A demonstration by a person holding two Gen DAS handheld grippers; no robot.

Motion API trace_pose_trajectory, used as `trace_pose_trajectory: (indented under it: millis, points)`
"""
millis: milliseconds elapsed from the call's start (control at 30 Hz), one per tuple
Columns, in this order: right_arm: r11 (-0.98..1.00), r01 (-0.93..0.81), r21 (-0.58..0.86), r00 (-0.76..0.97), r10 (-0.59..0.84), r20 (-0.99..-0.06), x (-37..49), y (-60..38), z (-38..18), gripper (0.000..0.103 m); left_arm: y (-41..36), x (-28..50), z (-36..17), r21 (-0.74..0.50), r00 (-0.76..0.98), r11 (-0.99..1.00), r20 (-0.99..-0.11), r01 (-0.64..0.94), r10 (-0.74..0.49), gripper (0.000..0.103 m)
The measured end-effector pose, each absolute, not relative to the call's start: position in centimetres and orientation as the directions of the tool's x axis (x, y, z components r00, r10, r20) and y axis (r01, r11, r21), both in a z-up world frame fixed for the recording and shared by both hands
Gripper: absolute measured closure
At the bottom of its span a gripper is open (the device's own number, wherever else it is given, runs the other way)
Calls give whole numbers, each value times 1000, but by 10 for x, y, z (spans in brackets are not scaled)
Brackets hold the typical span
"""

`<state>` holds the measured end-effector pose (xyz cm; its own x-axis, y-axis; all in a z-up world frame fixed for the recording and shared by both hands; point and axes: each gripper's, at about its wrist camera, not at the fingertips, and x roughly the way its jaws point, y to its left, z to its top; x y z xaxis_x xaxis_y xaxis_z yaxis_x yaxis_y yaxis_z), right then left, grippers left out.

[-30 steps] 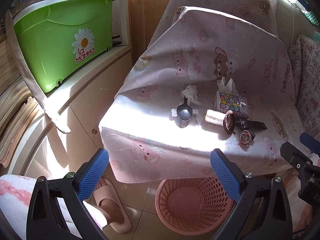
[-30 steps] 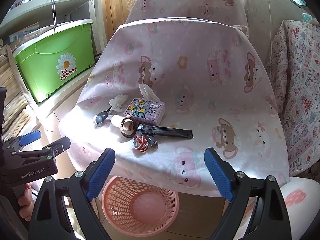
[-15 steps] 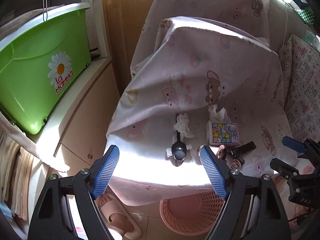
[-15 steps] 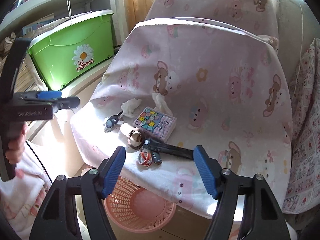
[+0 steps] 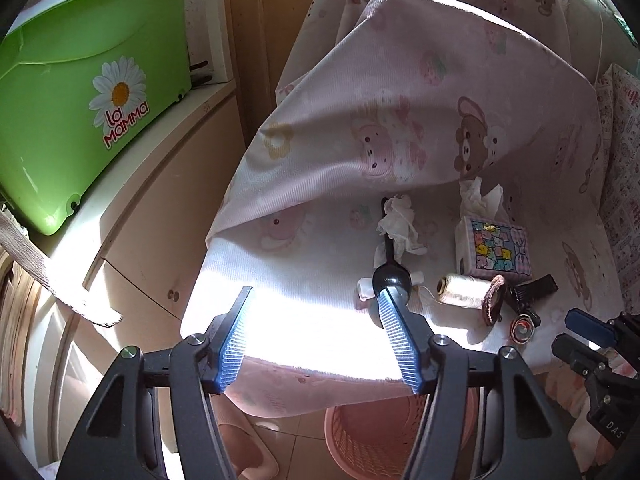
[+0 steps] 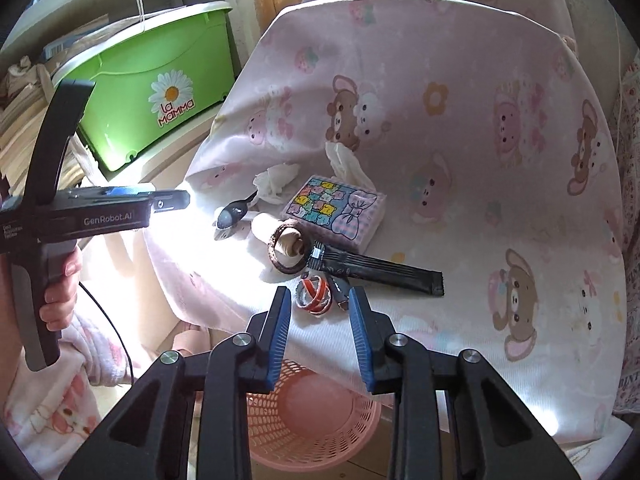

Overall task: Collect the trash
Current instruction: 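Move the left tool toward the white tissue while the right tool grasps the red wrapper, then close the left tool on the white crumpled tissue and lift it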

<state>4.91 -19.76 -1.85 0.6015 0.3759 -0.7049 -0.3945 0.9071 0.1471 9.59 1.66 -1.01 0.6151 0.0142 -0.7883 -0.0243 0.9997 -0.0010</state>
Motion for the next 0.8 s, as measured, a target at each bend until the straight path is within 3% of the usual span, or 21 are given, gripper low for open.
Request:
trace_pose_trajectory:
  millis: [67,100,133,367,433,600,700,767,800]
  points:
    - [907,-403,125,611,368,-701,49,-191,-22,71,13,95,-10,30,634,998,-771,-53,56,34]
    - [904,-407,134,605,377,-701,50,-188,-25,71,13,94,-9,54,648,996,-756,-75,90,19]
    - [901,-408,149,590,385,-710,53,-185,-30,71,13,93,-6,81,670,990,-730,-111,135,10]
    - [904,-395,161,578,381,-721,63,-178,-40,71,26,95,1,6,682,990,-724,-143,102,6]
    - [913,-377,155,592,366,-718,65,-178,-44,76,27,97,-1,-10,671,990,-736,-144,90,6]
    - [931,-346,116,615,318,-722,70,-178,-45,77,22,102,-6,-6,655,993,-752,-121,76,6]
    - [937,-333,106,598,297,-745,75,-179,-49,89,13,103,-9,24,648,995,-757,-96,81,6]
    - [937,-320,140,596,314,-739,77,-185,-48,90,10,103,-11,-2,641,998,-766,-70,44,15]
    - [935,-314,165,601,330,-728,76,-189,-45,91,9,104,-12,-24,634,998,-773,-52,14,27]
